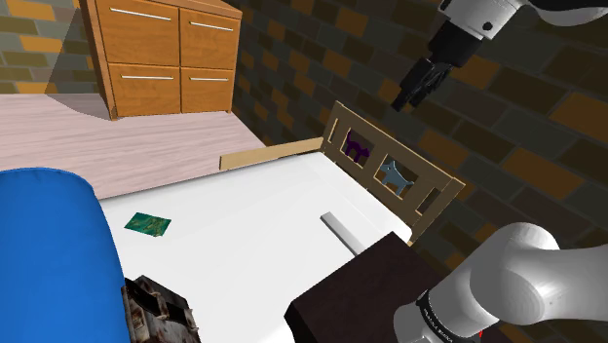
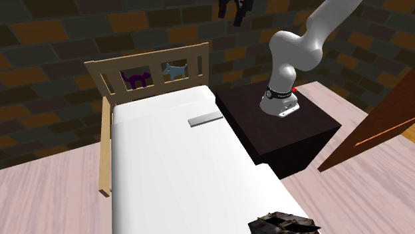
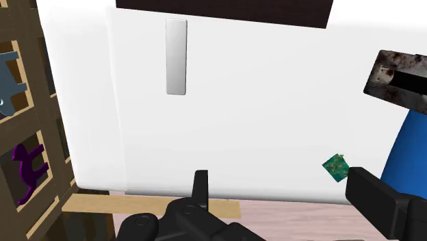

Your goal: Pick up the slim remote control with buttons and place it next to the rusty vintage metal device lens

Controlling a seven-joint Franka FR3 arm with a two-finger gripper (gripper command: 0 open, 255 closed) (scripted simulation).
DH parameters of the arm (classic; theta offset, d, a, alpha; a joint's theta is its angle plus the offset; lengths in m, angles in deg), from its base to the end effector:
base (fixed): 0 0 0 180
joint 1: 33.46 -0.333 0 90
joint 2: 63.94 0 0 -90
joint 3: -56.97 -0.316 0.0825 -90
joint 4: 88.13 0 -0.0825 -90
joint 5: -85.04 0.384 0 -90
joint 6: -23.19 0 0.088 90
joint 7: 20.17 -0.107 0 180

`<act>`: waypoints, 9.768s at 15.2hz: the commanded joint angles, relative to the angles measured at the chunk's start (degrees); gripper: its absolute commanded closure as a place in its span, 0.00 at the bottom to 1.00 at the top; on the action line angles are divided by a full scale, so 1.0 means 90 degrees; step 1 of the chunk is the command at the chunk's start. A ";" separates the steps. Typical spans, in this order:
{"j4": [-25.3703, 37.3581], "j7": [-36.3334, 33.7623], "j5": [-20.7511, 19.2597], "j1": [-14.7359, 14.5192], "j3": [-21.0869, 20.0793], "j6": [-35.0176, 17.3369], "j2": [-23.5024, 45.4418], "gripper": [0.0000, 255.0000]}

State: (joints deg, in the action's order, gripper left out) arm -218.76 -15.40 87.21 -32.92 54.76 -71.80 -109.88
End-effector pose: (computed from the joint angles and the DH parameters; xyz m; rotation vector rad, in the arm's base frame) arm 0.3106 0.0177 0.6399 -3.1204 -0.1612 -0.2813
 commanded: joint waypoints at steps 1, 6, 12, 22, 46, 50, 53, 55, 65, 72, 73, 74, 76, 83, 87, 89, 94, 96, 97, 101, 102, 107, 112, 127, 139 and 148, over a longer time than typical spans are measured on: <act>0.0000 0.0000 0.0000 0.0000 0.0000 0.0000 0.0000 0.00; -0.1016 0.0151 -0.0081 0.0079 0.0153 -0.0874 -0.0009 0.00; -0.2051 0.0336 -0.0192 0.0204 0.0350 -0.2011 0.0251 0.00; -0.3245 0.0674 -0.0388 0.0449 0.0731 -0.4249 0.1554 0.00; -0.2670 0.3241 0.1859 0.1568 0.0187 -0.9249 0.7651 0.00; -0.2507 0.3302 0.1892 0.1781 -0.0024 -0.9554 0.8106 0.00; -0.2507 0.3300 0.1889 0.1782 -0.0025 -0.9555 0.8106 0.00; -0.2507 0.3300 0.1889 0.1782 -0.0024 -0.9555 0.8106 0.00; -0.2508 0.3299 0.1889 0.1780 -0.0023 -0.9553 0.8104 1.00; -0.2724 0.3207 0.1839 0.1453 0.0299 -0.9117 0.7472 1.00; -0.2764 0.3176 0.1812 0.1373 0.0382 -0.9025 0.7345 1.00; -0.2802 0.3140 0.1777 0.1289 0.0472 -0.8932 0.7218 1.00; -0.2875 0.3050 0.1679 0.1111 0.0668 -0.8744 0.6965 1.00; -0.3089 0.2506 0.0991 0.0538 0.1398 -0.8065 0.6081 1.00; -0.3168 0.2114 0.0460 0.0392 0.1671 -0.7655 0.5575 1.00; -0.3193 0.1938 0.0218 0.0379 0.1743 -0.7441 0.5325 1.00; -0.3215 0.1605 -0.0242 0.0430 0.1796 -0.6881 0.4722 1.00; -0.3210 0.1512 -0.0370 0.0465 0.1787 -0.6651 0.4492 1.00; -0.3204 0.1472 -0.0424 0.0482 0.1780 -0.6535 0.4379 1.00; -0.3162 0.1349 -0.0589 0.0543 0.1745 -0.6070 0.3949 1.00; -0.3147 0.1325 -0.0620 0.0557 0.1735 -0.5953 0.3846 1.00; -0.3045 0.1234 -0.0731 0.0613 0.1681 -0.5375 0.3365 1.00; -0.2899 0.1177 -0.0791 0.0650 0.1627 -0.4807 0.2940 1.00; -0.2224 0.1095 -0.0825 0.0692 0.1479 -0.3207 0.2010 1.00; -0.1883 0.0770 -0.0697 0.0571 0.1153 -0.2268 0.1421 1.00; -0.2478 -0.0639 0.0029 -0.0147 -0.0047 -0.2027 0.0588 1.00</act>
State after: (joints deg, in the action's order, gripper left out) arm -240.73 -19.42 86.47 -33.32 55.77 -90.23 -104.05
